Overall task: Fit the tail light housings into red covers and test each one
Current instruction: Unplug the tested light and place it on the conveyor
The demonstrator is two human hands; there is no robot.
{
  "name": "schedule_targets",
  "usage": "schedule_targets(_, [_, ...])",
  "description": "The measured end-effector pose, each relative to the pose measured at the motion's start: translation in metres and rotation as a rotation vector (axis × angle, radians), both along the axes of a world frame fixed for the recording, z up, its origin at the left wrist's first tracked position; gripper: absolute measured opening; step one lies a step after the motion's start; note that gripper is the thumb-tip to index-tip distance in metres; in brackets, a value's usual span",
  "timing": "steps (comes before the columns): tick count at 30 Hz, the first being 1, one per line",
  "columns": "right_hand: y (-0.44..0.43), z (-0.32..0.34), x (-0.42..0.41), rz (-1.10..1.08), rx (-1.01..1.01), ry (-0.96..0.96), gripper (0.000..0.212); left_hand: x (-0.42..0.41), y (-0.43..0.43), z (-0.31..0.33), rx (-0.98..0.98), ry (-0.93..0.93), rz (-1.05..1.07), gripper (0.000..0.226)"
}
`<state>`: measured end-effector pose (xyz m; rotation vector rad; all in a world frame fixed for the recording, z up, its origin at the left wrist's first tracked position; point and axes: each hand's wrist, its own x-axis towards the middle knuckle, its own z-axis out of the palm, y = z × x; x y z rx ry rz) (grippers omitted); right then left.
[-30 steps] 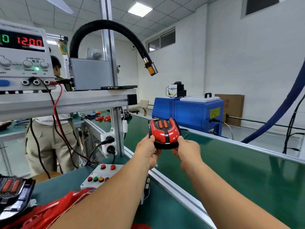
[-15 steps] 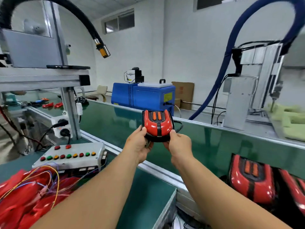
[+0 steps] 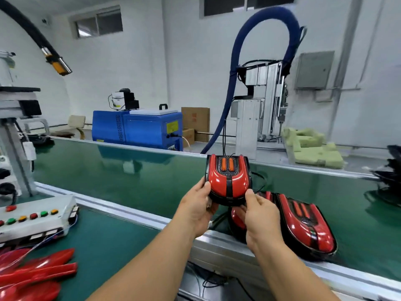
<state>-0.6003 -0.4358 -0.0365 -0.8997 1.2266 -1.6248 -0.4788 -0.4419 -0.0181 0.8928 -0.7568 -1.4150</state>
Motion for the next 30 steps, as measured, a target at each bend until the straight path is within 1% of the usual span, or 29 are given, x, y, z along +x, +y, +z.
schedule_targets(3, [0.005, -0.007, -0.026, -0.004, -0.003, -0.054, 0.032, -0.026, -0.001, -0.002, 0.021, -0.047, -0.057, 0.028])
schedule_targets(6, [0.005, -0.013, -0.044, -0.006, 0.042, -0.065, 0.033, -0.041, -0.004, -0.005, 0.058, -0.118, -0.087, 0.03])
schedule_targets(9, [0.003, -0.018, -0.056, 0.035, 0.099, -0.094, 0.028, -0.049, -0.007, -0.007, 0.084, -0.168, -0.116, 0.031])
schedule_targets(13, [0.001, -0.019, -0.064, 0.058, 0.127, -0.114, 0.025, -0.052, -0.013, -0.007, 0.099, -0.246, -0.133, 0.035])
schedule_targets(15, [0.0, -0.02, -0.067, 0.067, 0.142, -0.104, 0.024, -0.051, -0.015, -0.005, 0.114, -0.345, -0.119, 0.037])
schedule_targets(19, [0.003, -0.031, -0.067, 0.086, 0.161, 0.002, 0.029, -0.05, -0.017, -0.005, 0.091, -0.65, -0.113, 0.039])
schedule_targets(22, [0.007, -0.039, -0.067, 0.052, 0.157, 0.09, 0.037, -0.05, -0.019, -0.01, 0.073, -0.769, -0.093, 0.041])
schedule_targets(25, [0.011, -0.042, -0.065, 0.022, 0.166, 0.146, 0.048, -0.049, -0.022, -0.015, 0.094, -0.765, -0.057, 0.043])
schedule_targets(28, [0.015, -0.041, -0.062, -0.011, 0.168, 0.15, 0.047, -0.049, -0.018, -0.017, 0.121, -0.729, -0.039, 0.044])
schedule_targets(30, [0.017, -0.042, -0.059, -0.041, 0.151, 0.174, 0.046, -0.047, -0.015, -0.016, 0.15, -0.707, -0.017, 0.05])
